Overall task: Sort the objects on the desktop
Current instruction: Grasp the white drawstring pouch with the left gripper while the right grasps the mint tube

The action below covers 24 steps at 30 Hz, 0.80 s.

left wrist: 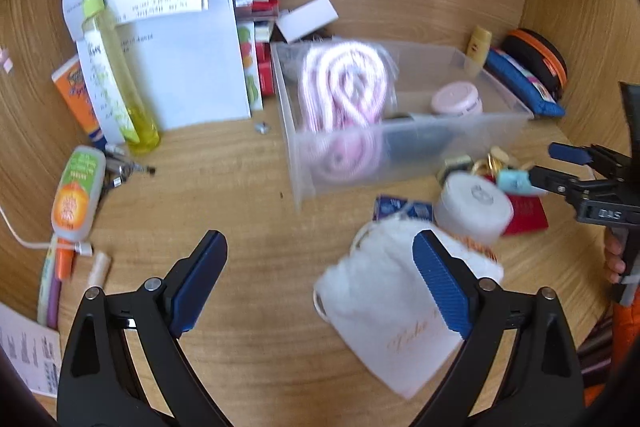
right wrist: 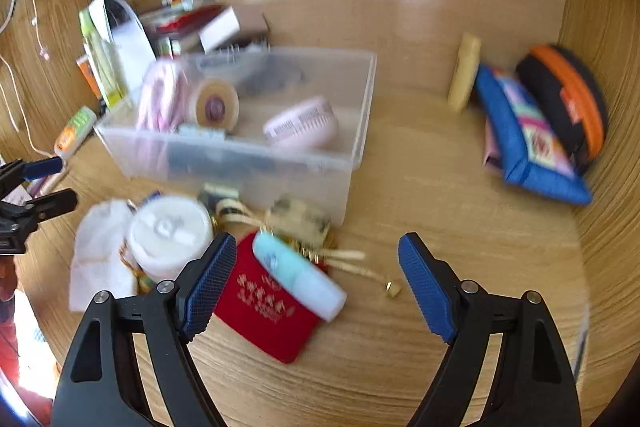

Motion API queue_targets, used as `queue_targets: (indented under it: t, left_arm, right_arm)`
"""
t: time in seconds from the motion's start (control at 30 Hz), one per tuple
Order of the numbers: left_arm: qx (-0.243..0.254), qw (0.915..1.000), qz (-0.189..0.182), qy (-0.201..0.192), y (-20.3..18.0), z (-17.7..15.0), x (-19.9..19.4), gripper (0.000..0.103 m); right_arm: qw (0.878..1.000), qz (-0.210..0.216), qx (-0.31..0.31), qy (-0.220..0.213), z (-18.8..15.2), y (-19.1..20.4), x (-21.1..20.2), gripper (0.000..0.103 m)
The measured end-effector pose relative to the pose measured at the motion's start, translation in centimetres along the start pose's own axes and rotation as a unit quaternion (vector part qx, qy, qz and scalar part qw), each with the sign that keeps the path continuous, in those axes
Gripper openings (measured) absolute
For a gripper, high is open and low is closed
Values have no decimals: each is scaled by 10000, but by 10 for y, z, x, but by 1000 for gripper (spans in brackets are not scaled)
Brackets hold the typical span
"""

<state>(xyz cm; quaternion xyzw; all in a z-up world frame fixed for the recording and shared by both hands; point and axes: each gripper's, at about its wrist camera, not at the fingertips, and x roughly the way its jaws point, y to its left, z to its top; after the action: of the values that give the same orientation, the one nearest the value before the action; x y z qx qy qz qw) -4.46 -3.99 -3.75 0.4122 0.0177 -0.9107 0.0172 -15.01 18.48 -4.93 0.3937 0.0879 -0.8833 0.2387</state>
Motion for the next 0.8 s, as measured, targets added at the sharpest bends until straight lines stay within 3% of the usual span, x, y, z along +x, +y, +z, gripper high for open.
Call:
queue_targets:
  t: [0.2, 0.47, 0.57, 0.67, 0.8]
  left_arm:
    - [50, 9992, -313, 251, -10, -16, 2, 95]
    - [642, 9950, -480, 594, -46, -27, 21, 95]
    - [717, 9937, -506, 693, -52, -26, 32, 102]
    - [794, 9934, -488, 674, -56, -23, 37, 102]
    - [850, 9926, -465, 737, -58, -19, 48, 103]
  right_arm:
    - [9997, 22, -102, 240, -9, 5, 10, 81]
    - [9990, 11, -378, 224, -8, 14, 9, 81]
    - [9985, -10, -505, 217, -8, 18, 9, 80]
    - [9981, 46, -560, 257, -8, 20, 11, 74]
    - [9967, -5, -713, 386, -8, 25, 16, 53]
